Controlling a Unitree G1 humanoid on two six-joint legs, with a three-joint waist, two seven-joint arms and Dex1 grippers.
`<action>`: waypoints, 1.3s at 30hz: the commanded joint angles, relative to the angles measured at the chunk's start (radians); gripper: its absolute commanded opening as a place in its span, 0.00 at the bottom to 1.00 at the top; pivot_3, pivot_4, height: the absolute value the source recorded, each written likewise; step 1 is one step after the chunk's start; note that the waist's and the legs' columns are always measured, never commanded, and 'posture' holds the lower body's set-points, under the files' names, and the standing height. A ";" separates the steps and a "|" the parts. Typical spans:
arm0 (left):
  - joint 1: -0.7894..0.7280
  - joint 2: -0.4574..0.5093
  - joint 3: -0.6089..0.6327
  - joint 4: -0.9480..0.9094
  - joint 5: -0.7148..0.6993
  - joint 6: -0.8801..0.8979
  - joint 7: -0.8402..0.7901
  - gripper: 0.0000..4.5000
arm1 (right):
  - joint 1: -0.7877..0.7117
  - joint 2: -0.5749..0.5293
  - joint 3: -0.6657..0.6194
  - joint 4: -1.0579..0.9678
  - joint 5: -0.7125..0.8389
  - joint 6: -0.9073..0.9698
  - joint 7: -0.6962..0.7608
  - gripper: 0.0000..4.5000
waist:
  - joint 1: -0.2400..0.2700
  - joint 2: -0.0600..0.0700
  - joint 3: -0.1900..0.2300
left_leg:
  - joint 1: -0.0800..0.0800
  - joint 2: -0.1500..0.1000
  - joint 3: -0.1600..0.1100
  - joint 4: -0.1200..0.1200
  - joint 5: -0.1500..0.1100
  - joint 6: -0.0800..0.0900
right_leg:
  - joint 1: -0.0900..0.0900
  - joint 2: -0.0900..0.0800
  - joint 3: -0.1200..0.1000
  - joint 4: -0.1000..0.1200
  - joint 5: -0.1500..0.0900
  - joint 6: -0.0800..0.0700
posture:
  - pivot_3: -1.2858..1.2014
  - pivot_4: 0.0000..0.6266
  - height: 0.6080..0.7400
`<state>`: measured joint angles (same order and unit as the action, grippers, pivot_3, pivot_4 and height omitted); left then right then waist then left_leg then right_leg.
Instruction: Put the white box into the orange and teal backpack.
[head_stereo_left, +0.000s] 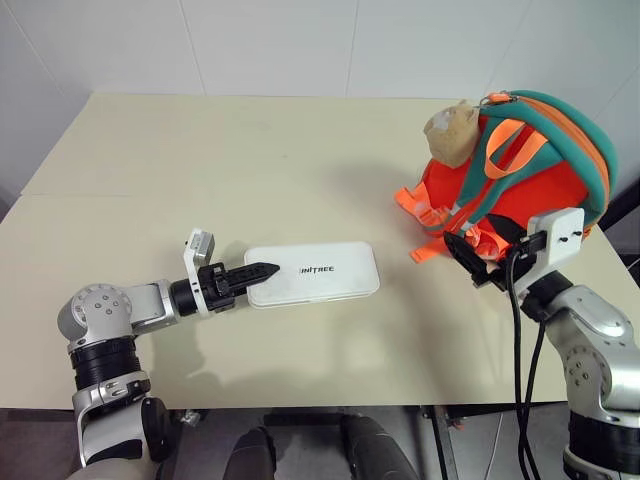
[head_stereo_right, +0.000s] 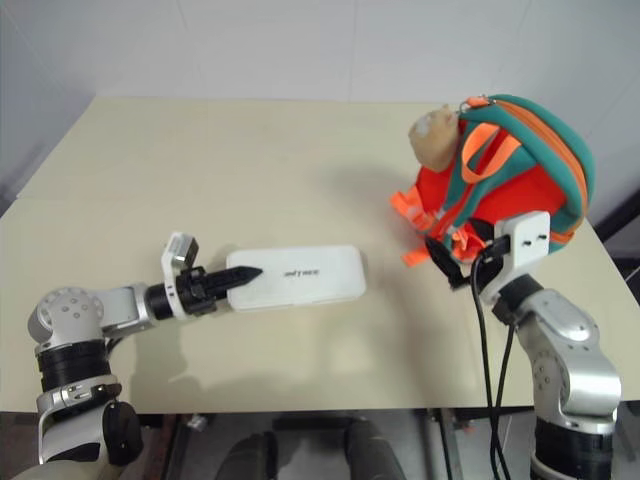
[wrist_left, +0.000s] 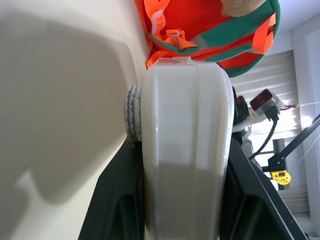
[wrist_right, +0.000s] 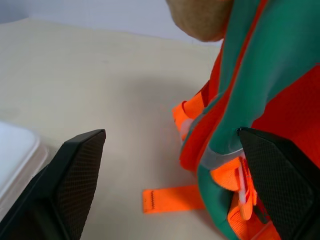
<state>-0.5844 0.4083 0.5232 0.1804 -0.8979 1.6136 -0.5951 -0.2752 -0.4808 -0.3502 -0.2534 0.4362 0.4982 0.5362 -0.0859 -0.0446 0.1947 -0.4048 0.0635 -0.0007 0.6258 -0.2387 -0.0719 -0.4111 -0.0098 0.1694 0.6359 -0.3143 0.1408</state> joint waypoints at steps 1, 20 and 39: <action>-0.014 -0.007 0.022 -0.041 -0.053 0.001 0.013 0.29 | -0.090 -0.017 0.012 0.133 -0.027 -0.085 0.010 1.00 | -0.001 0.000 0.000 | 0.000 0.000 0.000 0.000 0.000 0.000 | 0.000 0.000 0.000 0.000 0.000 0.000 | 0.52 0.24 1.00; 0.027 0.001 0.085 -0.081 -0.126 0.001 0.110 0.29 | -0.379 0.042 0.102 0.560 -0.126 -0.370 -0.010 0.79 | -0.004 0.001 0.001 | 0.000 0.000 0.000 -0.005 0.001 -0.001 | -0.001 0.000 0.000 -0.003 0.000 0.000 | 0.52 0.24 1.00; 0.000 0.066 0.103 -0.027 -0.088 -0.046 0.110 0.29 | -0.320 0.007 0.134 0.174 0.090 0.000 0.109 0.00 | -0.019 0.002 0.001 | 0.000 0.001 0.000 -0.007 0.001 -0.002 | -0.002 0.000 0.000 -0.002 0.000 0.000 | 0.52 0.24 1.00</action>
<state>-0.5640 0.4497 0.6076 0.1504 -0.9787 1.5932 -0.4617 -0.5987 -0.4538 -0.2084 0.0283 0.4593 0.4454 0.6163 -0.1053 -0.0428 0.1958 -0.4050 0.0642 -0.0005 0.6187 -0.2379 -0.0736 -0.4134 -0.0096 0.1694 0.6339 -0.3143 0.1410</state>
